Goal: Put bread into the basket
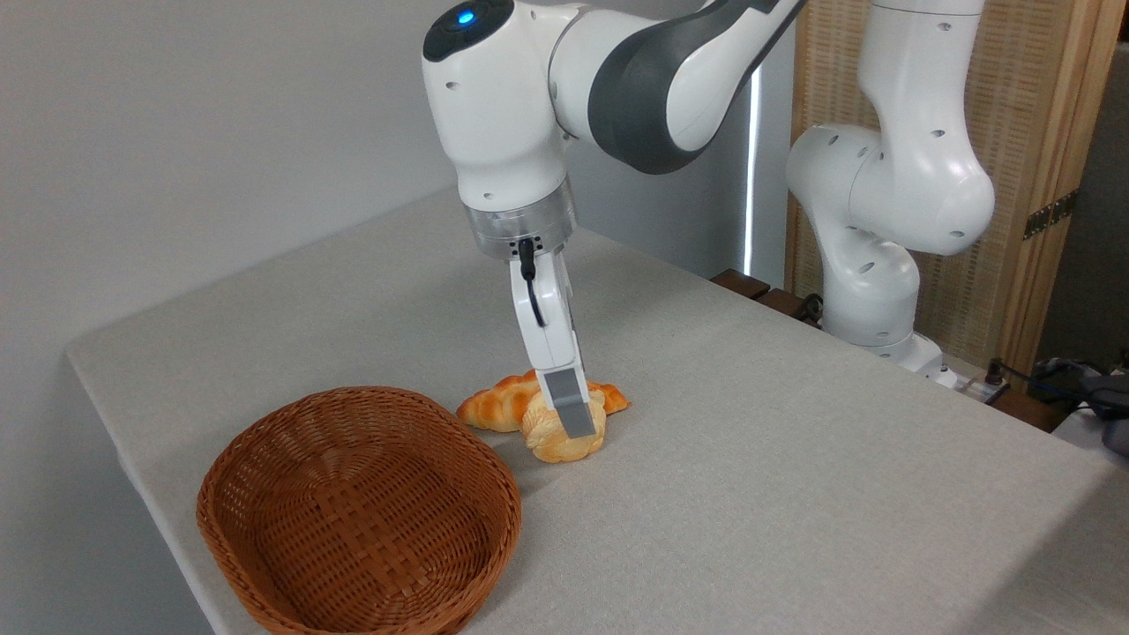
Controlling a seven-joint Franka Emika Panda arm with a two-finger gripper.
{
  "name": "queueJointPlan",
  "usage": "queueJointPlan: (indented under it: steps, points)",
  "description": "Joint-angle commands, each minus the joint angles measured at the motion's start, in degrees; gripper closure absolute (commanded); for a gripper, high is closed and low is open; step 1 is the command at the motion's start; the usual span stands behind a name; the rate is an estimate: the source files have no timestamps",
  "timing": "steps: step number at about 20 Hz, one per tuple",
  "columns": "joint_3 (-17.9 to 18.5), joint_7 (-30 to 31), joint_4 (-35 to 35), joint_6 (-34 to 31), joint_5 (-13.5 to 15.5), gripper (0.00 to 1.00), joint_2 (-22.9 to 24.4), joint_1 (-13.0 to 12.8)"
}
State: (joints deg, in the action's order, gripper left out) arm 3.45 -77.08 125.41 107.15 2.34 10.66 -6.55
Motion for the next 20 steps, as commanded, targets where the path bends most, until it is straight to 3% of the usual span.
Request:
queueJointPlan:
  steps: [1,6,9,12,20]
  points:
    - [0.0,-0.8,0.8,2.5,0.5,0.00,-0.5,-0.5]
    - [0.0,0.3,0.9,3.1,0.6,0.03,-1.0,-1.5]
    - [0.0,4.9,0.9,3.2,0.7,0.42,-1.0,-1.6]
    - [-0.1,4.9,0.8,3.2,0.7,0.57,-0.9,-1.6]
    - [-0.1,4.9,0.9,3.3,0.7,0.58,-0.9,-1.6]
